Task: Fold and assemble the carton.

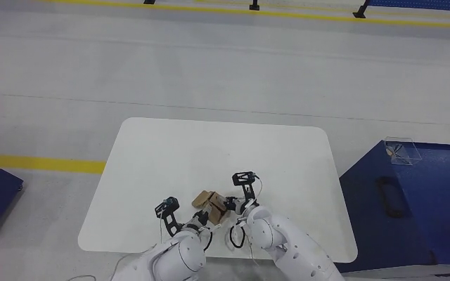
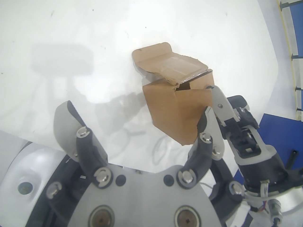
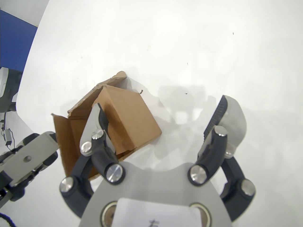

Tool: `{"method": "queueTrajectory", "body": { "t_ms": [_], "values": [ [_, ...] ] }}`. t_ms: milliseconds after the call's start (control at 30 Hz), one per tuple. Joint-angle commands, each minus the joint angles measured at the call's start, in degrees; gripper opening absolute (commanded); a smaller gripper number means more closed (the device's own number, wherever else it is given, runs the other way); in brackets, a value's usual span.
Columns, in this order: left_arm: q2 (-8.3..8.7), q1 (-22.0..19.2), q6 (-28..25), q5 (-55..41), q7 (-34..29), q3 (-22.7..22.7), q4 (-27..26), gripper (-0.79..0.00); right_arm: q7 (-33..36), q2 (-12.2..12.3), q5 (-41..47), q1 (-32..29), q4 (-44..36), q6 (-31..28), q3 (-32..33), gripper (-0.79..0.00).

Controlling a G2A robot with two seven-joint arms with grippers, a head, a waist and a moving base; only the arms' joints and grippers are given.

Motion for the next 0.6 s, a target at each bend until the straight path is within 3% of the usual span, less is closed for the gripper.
{"method": "queueTrajectory", "body": {
  "t_ms": [0, 267, 400, 567],
  "values": [
    [-0.47, -1.7, 0.0, -2.9, 2.3, 1.8, 1.2, 0.000, -0.7, 0.0, 0.0, -0.4, -0.3, -0.1, 0.6, 0.000],
    [-1.60, -7.2, 0.0, -16.3, 13.7, 8.4, 3.4, 0.000, -4.2, 1.4, -0.4, -6.5, -7.0, -3.9, 6.8, 0.000],
    [-2.02, -10.5, 0.0, -22.4, 16.2, 10.9, 4.5, 0.000, 0.5, 3.1, -3.3, -12.0, -11.8, -5.4, 11.7, 0.000],
    [-2.10, -12.9, 0.0, -25.9, 16.3, 10.8, 5.4, 0.000, 8.9, 4.5, -9.6, -16.5, -15.2, -4.5, 14.6, 0.000]
  ]
}}
